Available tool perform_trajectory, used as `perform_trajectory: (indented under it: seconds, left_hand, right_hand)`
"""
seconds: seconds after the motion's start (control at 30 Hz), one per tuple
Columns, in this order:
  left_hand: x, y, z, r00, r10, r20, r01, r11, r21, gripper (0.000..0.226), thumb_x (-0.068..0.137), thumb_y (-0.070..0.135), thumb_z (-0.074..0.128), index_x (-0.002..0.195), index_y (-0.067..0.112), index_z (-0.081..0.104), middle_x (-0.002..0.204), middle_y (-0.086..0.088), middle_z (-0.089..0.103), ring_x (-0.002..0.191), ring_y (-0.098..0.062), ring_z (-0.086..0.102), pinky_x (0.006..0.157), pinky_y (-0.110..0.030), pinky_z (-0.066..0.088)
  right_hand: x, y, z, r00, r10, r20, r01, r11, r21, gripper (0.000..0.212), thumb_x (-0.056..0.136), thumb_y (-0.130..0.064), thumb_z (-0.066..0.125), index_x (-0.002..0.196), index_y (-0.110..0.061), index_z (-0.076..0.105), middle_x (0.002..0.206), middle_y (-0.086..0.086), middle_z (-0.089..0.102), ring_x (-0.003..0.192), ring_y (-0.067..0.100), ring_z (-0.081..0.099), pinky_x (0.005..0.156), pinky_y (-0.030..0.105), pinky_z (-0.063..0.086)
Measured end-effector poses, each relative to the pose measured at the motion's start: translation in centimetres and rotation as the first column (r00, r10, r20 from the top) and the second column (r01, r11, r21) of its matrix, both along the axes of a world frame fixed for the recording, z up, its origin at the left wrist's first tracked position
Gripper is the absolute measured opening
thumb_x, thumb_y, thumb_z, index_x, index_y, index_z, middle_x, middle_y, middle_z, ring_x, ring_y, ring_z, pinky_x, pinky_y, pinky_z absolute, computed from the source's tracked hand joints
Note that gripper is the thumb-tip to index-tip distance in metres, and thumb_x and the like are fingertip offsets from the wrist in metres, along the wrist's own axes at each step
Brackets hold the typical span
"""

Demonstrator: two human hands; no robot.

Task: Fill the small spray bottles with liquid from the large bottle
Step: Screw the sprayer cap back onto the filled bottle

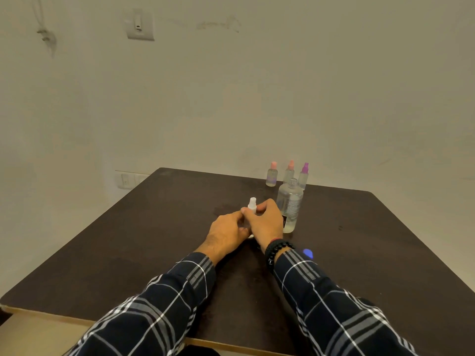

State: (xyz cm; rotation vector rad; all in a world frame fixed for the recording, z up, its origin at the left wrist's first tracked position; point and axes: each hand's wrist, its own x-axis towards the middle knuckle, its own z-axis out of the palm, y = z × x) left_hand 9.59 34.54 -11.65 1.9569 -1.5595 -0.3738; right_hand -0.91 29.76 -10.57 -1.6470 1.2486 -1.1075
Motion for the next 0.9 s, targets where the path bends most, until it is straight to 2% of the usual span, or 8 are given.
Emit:
perform_trajectory:
  seconds: [0.07, 0.2, 0.33, 0.47, 0.57, 0.7, 0.83, 0.9]
  left_hand:
    - [0.0, -0.1, -0.1, 1.0, 0.008, 0.008, -0.008, 1.0, 0.002, 0.036, 0.097, 0.044, 0.057, 0.124, 0.02, 0.059, 0.11, 0.001, 0.068, 0.096, -0.015, 0.063, 0.089, -0.033, 0.052]
    - [0.2, -0.1, -0.2, 1.0, -0.001, -0.006, 0.001, 1.0, 0.009, 0.035, 0.096, 0.047, 0.057, 0.118, 0.021, 0.061, 0.102, 0.003, 0.069, 0.091, -0.014, 0.065, 0.085, -0.034, 0.054]
    - [0.2, 0.1, -0.2, 0.999, -0.036, -0.023, 0.036, 0.999, -0.02, 0.034, 0.094, 0.044, 0.062, 0.122, 0.026, 0.06, 0.108, 0.008, 0.067, 0.099, -0.011, 0.063, 0.088, -0.03, 0.051]
    - [0.3, 0.0, -0.3, 1.0, -0.015, -0.015, 0.015, 1.0, -0.012, 0.043, 0.093, 0.045, 0.064, 0.13, 0.025, 0.057, 0.108, 0.008, 0.066, 0.096, -0.009, 0.06, 0.087, -0.028, 0.049]
    - [0.2, -0.2, -0.4, 1.0, -0.016, -0.022, 0.016, 1.0, -0.018, 0.041, 0.093, 0.045, 0.065, 0.128, 0.025, 0.058, 0.095, 0.014, 0.059, 0.089, -0.008, 0.058, 0.084, -0.027, 0.048]
    - [0.3, -0.3, -0.6, 1.0, -0.012, -0.019, 0.012, 1.0, -0.004, 0.039, 0.093, 0.045, 0.064, 0.125, 0.025, 0.058, 0.102, 0.011, 0.061, 0.092, -0.008, 0.058, 0.086, -0.028, 0.048]
    - [0.3, -0.3, -0.6, 1.0, -0.005, -0.001, 0.005, 1.0, -0.005, 0.037, 0.093, 0.047, 0.063, 0.123, 0.026, 0.058, 0.101, 0.012, 0.06, 0.093, -0.009, 0.059, 0.087, -0.03, 0.05]
    - [0.3, -0.4, -0.7, 1.0, -0.004, 0.004, 0.004, 1.0, 0.001, 0.036, 0.093, 0.046, 0.063, 0.122, 0.025, 0.058, 0.1, 0.012, 0.06, 0.092, -0.009, 0.059, 0.086, -0.03, 0.05]
  right_hand:
    - [-0.3, 0.1, 0.1, 1.0, 0.004, -0.016, -0.004, 1.0, 0.007, 0.039, 0.081, -0.039, 0.081, 0.098, -0.016, 0.054, 0.092, -0.003, 0.061, 0.084, 0.013, 0.06, 0.066, 0.022, 0.044]
    - [-1.2, 0.2, 0.4, 0.991, 0.132, -0.015, -0.132, 0.991, -0.009, 0.068, 0.076, -0.054, 0.08, 0.126, -0.03, 0.041, 0.106, -0.006, 0.059, 0.099, 0.009, 0.061, 0.088, 0.03, 0.053]
    - [-1.7, -0.7, 1.1, 0.975, 0.217, 0.044, -0.209, 0.969, -0.131, 0.052, 0.097, -0.041, 0.061, 0.146, -0.031, 0.045, 0.125, -0.009, 0.062, 0.116, 0.005, 0.059, 0.097, 0.024, 0.049]
    - [-2.5, -2.8, 2.0, 0.934, 0.304, -0.188, -0.343, 0.911, -0.23, 0.03, 0.103, -0.02, 0.053, 0.128, -0.027, 0.068, 0.126, -0.009, 0.069, 0.118, 0.004, 0.061, 0.107, 0.029, 0.048]
    - [-3.2, -3.3, 2.0, 0.929, 0.333, -0.163, -0.361, 0.913, -0.193, 0.023, 0.098, -0.017, 0.062, 0.115, -0.027, 0.074, 0.113, -0.009, 0.073, 0.108, 0.006, 0.066, 0.1, 0.035, 0.054]
    - [-3.1, -3.2, 1.8, 0.943, 0.294, -0.157, -0.323, 0.923, -0.21, 0.014, 0.094, -0.02, 0.067, 0.107, -0.023, 0.073, 0.101, -0.009, 0.072, 0.097, 0.004, 0.066, 0.089, 0.024, 0.053]
    - [-2.3, -2.8, 1.6, 0.919, 0.261, -0.296, -0.338, 0.906, -0.253, 0.021, 0.099, -0.024, 0.061, 0.117, -0.024, 0.071, 0.11, -0.009, 0.068, 0.102, 0.005, 0.06, 0.087, 0.013, 0.041]
    - [-2.3, -2.9, 1.5, 0.928, 0.252, -0.276, -0.323, 0.912, -0.252, 0.019, 0.097, -0.026, 0.064, 0.114, -0.024, 0.072, 0.108, -0.009, 0.069, 0.099, 0.003, 0.06, 0.085, 0.012, 0.04]
